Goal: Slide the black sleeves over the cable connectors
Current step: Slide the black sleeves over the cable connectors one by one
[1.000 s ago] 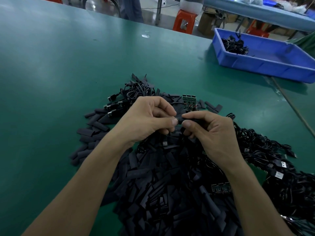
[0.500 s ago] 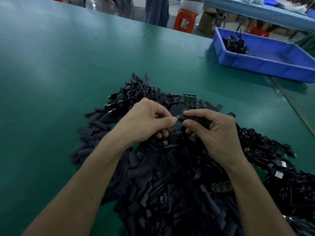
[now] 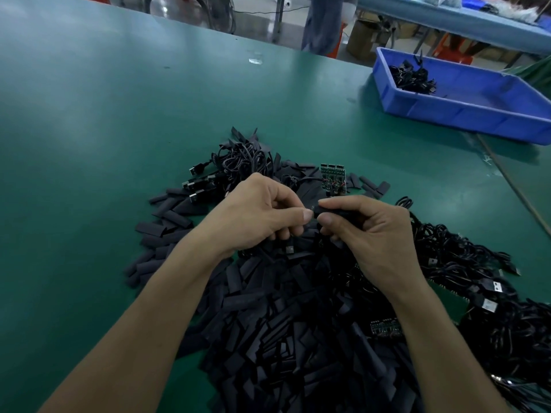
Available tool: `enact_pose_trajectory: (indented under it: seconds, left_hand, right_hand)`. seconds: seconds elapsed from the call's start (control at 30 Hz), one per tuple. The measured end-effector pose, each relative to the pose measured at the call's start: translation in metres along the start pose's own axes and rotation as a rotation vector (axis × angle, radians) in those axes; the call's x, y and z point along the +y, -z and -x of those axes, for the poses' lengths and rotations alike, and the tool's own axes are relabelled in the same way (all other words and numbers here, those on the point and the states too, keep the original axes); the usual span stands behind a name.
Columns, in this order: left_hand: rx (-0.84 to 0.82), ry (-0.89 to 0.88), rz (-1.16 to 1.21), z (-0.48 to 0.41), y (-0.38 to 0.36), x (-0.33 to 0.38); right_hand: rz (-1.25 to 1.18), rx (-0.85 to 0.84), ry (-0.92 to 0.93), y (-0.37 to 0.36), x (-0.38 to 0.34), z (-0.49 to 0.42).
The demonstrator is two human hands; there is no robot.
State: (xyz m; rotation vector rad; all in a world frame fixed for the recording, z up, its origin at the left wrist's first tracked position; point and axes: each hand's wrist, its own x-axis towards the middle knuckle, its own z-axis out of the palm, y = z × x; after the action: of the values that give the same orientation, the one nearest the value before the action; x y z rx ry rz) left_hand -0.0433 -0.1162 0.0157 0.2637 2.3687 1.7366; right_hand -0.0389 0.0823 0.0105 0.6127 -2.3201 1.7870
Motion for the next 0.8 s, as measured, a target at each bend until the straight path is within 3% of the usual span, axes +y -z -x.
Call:
enact_pose_trajectory:
  seconds: [0.53, 0.8]
  left_hand:
    - [-0.007, 0.007, -0.025, 0.001, -0.001, 0.003]
    - [0.091, 0.028, 0.043, 0.001, -0.005, 0.003]
  right_hand:
    - [0.017, -0.013, -0.074, 0.001, -0.001, -0.003]
    - [-0.078, 0.378, -0.094, -0.014, 0.004, 0.002]
